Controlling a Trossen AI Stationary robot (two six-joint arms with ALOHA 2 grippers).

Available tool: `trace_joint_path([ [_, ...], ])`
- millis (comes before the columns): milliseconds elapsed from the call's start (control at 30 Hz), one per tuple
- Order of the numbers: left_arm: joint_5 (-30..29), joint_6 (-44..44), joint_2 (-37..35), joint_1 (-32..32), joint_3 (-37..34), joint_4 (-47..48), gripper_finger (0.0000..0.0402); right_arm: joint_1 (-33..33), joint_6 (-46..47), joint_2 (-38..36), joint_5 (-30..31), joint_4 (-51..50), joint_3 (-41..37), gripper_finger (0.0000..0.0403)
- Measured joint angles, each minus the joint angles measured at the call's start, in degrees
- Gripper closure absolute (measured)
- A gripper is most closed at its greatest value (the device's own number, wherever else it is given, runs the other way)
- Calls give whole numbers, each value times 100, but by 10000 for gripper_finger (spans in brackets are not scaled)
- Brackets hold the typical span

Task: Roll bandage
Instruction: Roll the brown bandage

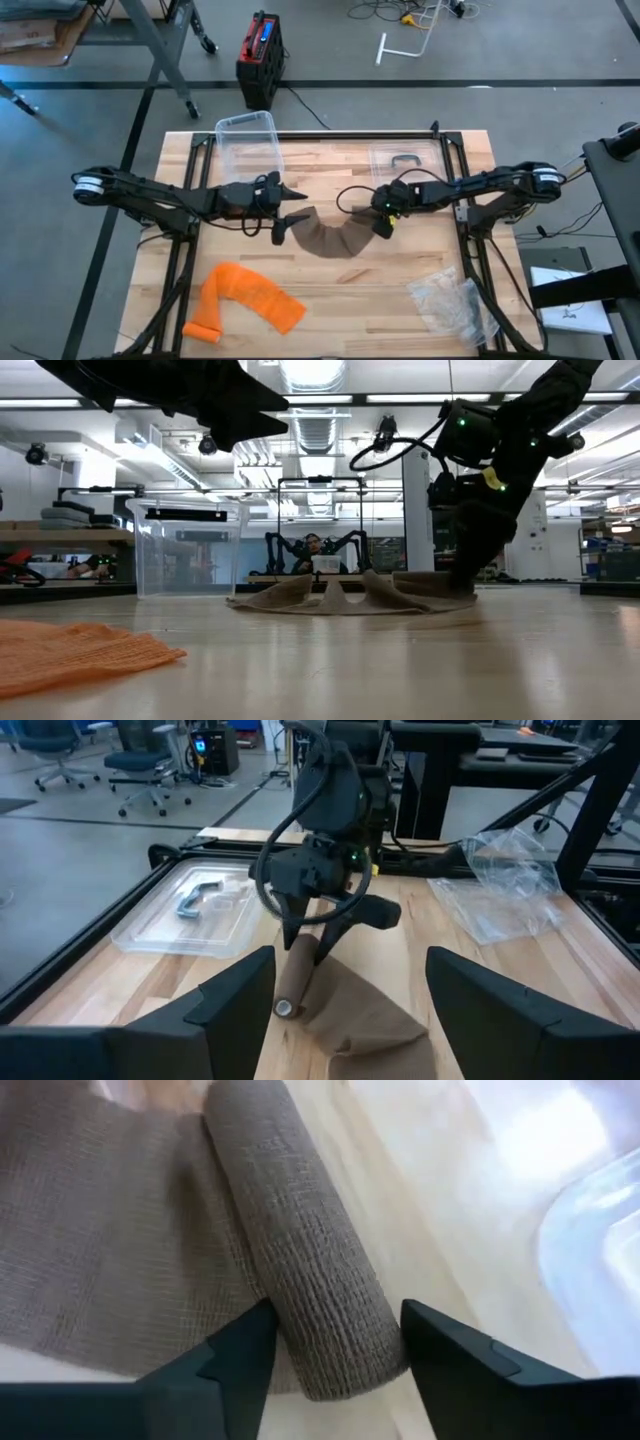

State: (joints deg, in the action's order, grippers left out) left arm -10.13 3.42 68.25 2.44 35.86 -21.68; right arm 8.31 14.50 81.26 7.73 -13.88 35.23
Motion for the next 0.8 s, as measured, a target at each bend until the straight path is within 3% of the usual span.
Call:
trace_joint_path([
  [300,2,-22,-122,-267,-2,-83,159,21,-102,-52,259,3,89,267],
  [600,0,-101,-438,-339,-2,-162,159,24,-28,-65,306,186,91,277],
  [800,6,14,-569,-404,-1,-397,152,21,-145,-368,704,186,355,285],
])
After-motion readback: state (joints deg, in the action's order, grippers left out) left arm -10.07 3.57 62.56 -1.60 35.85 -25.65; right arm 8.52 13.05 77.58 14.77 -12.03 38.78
